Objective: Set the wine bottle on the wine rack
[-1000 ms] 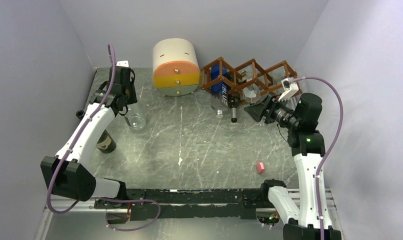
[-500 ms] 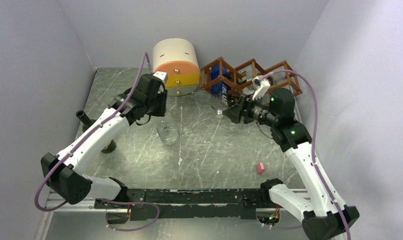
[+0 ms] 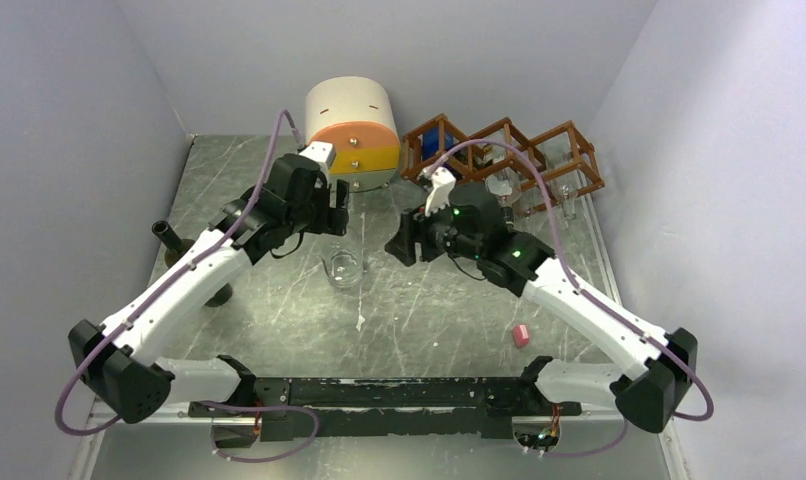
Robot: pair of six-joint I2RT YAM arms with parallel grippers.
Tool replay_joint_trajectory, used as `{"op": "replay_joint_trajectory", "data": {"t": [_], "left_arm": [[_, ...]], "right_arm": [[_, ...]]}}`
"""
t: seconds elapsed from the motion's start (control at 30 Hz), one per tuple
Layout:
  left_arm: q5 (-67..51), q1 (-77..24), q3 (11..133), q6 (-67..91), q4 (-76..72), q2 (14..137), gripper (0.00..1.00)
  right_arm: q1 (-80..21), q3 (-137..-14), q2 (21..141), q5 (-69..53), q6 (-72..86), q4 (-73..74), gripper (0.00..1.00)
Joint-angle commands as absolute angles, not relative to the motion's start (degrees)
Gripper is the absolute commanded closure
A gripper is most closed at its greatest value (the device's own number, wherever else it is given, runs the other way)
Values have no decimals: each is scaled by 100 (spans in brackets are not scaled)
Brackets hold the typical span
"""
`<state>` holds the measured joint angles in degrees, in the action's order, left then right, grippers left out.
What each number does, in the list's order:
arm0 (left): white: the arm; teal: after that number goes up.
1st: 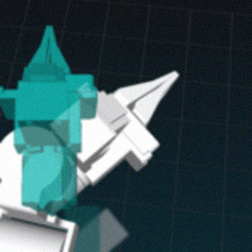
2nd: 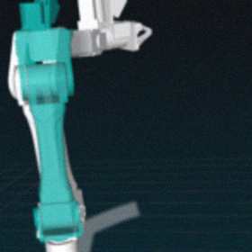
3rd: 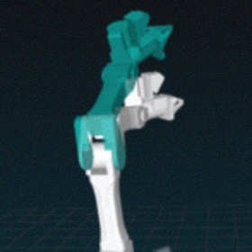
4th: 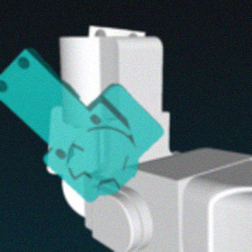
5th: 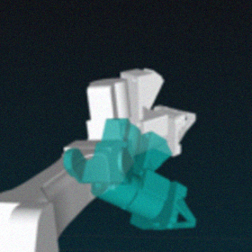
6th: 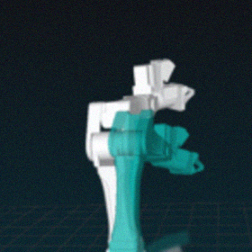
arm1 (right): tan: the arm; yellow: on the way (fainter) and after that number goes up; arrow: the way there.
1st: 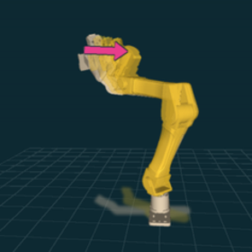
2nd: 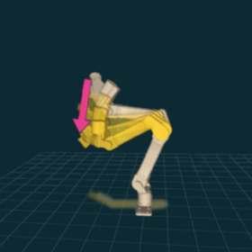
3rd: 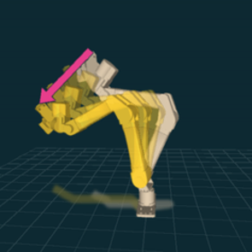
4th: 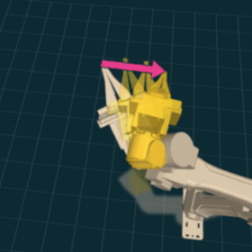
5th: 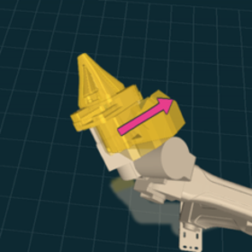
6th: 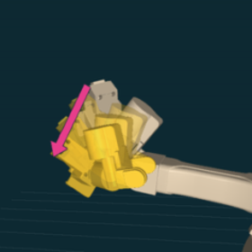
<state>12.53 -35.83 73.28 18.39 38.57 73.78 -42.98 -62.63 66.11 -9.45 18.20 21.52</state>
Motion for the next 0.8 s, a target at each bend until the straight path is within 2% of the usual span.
{"op": "replay_joint_trajectory", "data": {"t": [0.0,0.17,0.33,0.63,0.77], "left_arm": [[1377,-3605,7280,1886,3256,6757,18],[2612,-3610,7093,2320,2948,5912,19],[3462,-3606,6676,2358,2549,4976,19],[3675,-3607,6595,2478,2952,4706,19],[3587,-3601,6551,2544,2990,4759,19]], "right_arm": [[-4654,-6466,6977,-339,1591,1645,34],[-5054,-6767,7617,-9,1399,1403,32],[-5442,-7638,8464,541,1222,1638,30],[-5632,-8877,9758,816,975,1953,31],[-5688,-9320,10241,1050,892,2206,39]]}}
